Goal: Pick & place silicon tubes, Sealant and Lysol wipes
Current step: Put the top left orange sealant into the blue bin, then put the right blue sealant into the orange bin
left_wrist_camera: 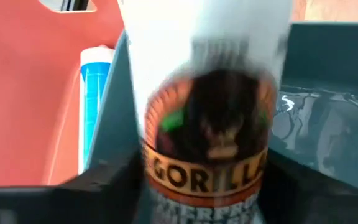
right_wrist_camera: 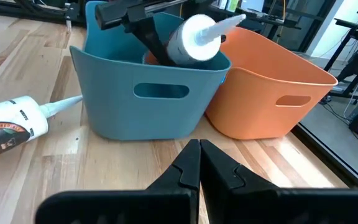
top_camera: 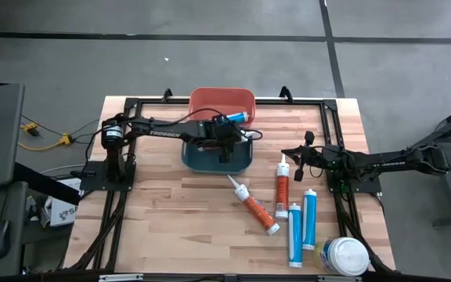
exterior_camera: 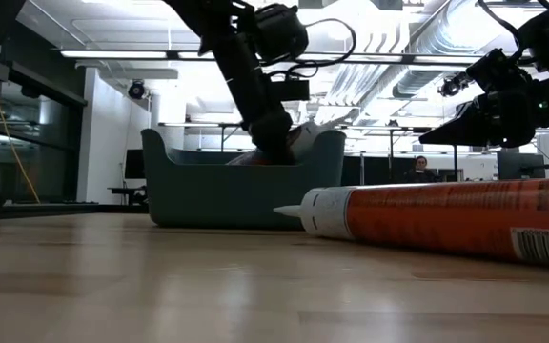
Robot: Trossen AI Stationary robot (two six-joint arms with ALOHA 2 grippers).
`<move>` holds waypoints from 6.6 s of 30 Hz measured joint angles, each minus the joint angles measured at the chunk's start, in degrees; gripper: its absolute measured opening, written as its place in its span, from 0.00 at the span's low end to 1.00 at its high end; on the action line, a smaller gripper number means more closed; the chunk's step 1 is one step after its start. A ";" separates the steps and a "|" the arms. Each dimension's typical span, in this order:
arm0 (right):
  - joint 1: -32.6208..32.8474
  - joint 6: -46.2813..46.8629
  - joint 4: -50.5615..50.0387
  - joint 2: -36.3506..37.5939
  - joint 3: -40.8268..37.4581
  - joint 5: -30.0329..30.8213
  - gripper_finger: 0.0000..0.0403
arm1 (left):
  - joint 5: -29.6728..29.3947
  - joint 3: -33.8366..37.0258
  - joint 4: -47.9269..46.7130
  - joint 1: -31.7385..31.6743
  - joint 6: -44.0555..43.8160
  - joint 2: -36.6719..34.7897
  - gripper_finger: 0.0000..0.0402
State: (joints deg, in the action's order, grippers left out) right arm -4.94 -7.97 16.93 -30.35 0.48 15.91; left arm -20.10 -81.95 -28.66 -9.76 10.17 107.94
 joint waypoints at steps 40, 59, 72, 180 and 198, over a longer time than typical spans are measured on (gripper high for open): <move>0.01 -0.02 0.00 0.00 -0.01 -0.01 0.00 | 0.95 2.18 -4.89 3.04 -3.55 -18.79 0.06; 0.01 -0.02 -0.02 -0.02 0.01 -0.01 0.00 | 14.31 42.08 26.19 3.04 -5.00 -49.68 0.00; 0.01 -0.01 -0.01 0.00 0.00 -0.01 0.00 | 17.95 63.64 46.54 3.04 -3.14 -63.82 0.00; 0.00 12.62 -0.20 0.02 0.01 -3.32 0.00 | 26.43 81.26 55.07 3.02 -10.49 -78.97 0.00; 0.03 22.35 -7.27 0.00 3.97 -16.55 0.00 | 26.64 81.26 55.06 3.02 -10.49 -78.97 0.00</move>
State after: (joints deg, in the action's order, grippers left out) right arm -4.91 14.38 9.66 -30.35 4.45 -0.63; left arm 6.55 -0.69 26.40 -6.74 -0.32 28.97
